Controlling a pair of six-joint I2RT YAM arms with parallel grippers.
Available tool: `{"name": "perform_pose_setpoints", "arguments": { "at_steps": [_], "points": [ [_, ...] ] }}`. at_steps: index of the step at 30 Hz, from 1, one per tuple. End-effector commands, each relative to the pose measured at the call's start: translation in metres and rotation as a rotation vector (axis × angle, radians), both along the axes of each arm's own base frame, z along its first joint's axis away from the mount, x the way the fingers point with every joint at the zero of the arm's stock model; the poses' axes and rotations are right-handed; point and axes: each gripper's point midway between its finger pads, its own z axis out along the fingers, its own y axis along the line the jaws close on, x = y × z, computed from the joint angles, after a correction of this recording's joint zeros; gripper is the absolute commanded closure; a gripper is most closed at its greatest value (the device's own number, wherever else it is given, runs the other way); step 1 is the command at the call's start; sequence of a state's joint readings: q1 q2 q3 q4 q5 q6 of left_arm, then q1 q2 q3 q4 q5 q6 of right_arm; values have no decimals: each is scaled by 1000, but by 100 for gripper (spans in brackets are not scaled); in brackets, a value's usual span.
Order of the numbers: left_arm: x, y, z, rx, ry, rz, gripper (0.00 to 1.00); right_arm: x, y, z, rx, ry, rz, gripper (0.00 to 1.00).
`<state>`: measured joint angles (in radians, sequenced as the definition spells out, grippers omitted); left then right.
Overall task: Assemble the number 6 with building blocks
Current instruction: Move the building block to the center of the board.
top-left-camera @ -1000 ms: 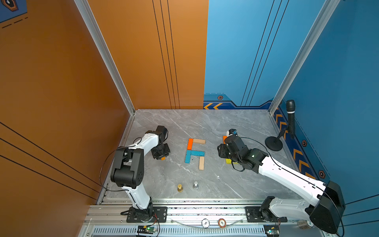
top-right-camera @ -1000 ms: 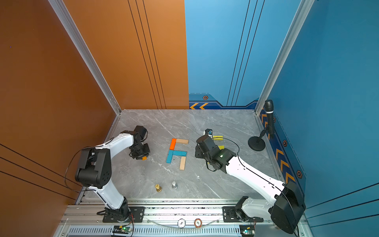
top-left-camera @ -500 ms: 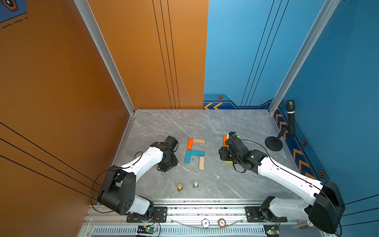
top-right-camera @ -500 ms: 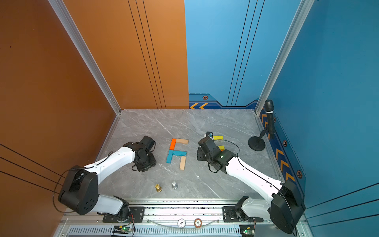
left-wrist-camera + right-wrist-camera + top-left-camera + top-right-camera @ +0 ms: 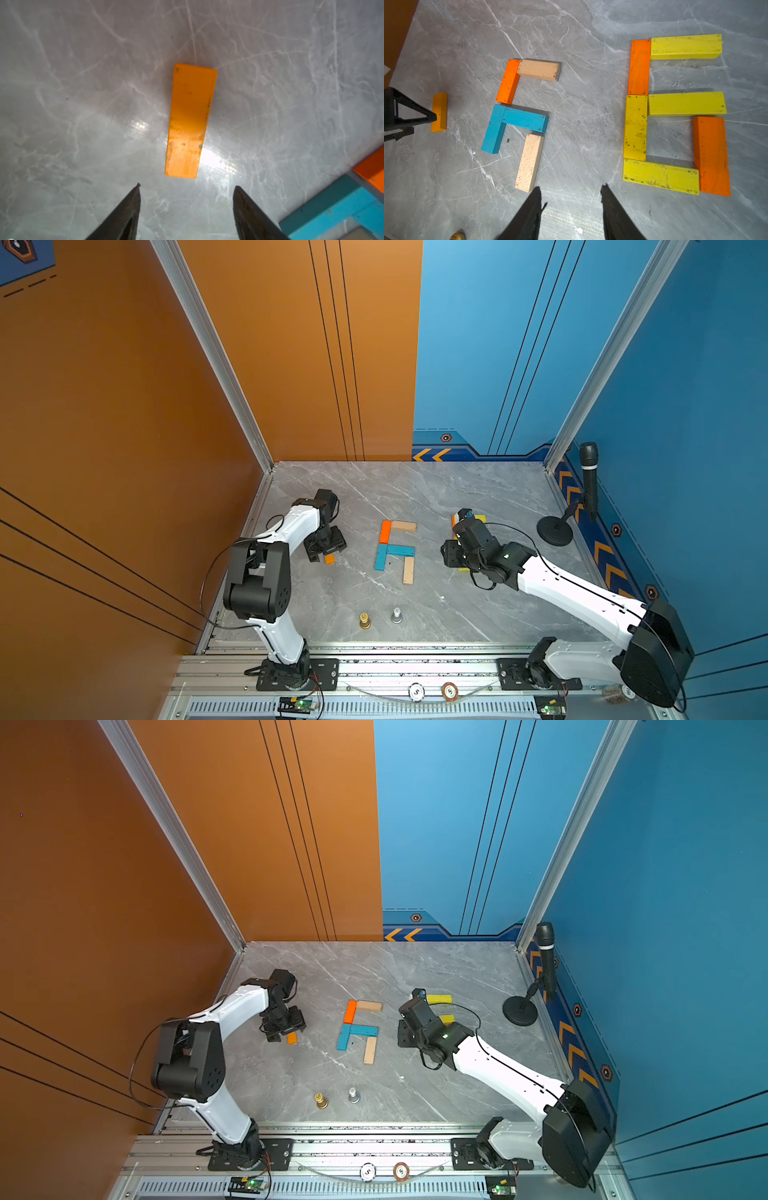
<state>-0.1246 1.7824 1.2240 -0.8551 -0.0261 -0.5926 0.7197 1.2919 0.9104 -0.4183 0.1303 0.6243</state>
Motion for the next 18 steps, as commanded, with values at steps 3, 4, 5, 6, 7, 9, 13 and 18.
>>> {"name": "perform_pose_setpoints", "arguments": {
  "at_steps": [3,4,5,6,7,9,13,18],
  "points": [
    [16,14,-15,11,22,-24,35,3,1,-1,-23,2,11,52],
    [17,14,-17,11,27,-23,38,4,0,-2,-25,3,9,52],
    [18,14,-19,14,32,-22,41,4,-1,-2,-29,4,5,52],
    [17,15,-22,16,40,-14,45,5,-2,-3,-29,5,1,52],
    [16,14,-24,11,46,-10,47,5,-2,-4,-29,7,3,52],
    [13,12,-28,-2,58,7,53,4,-1,-5,-25,12,5,52],
    [-1,2,-34,-48,83,74,67,10,-11,-5,-16,15,-28,53],
    [-29,-20,-27,-93,81,179,74,8,-20,-2,-8,0,-41,53]
  ]
}}
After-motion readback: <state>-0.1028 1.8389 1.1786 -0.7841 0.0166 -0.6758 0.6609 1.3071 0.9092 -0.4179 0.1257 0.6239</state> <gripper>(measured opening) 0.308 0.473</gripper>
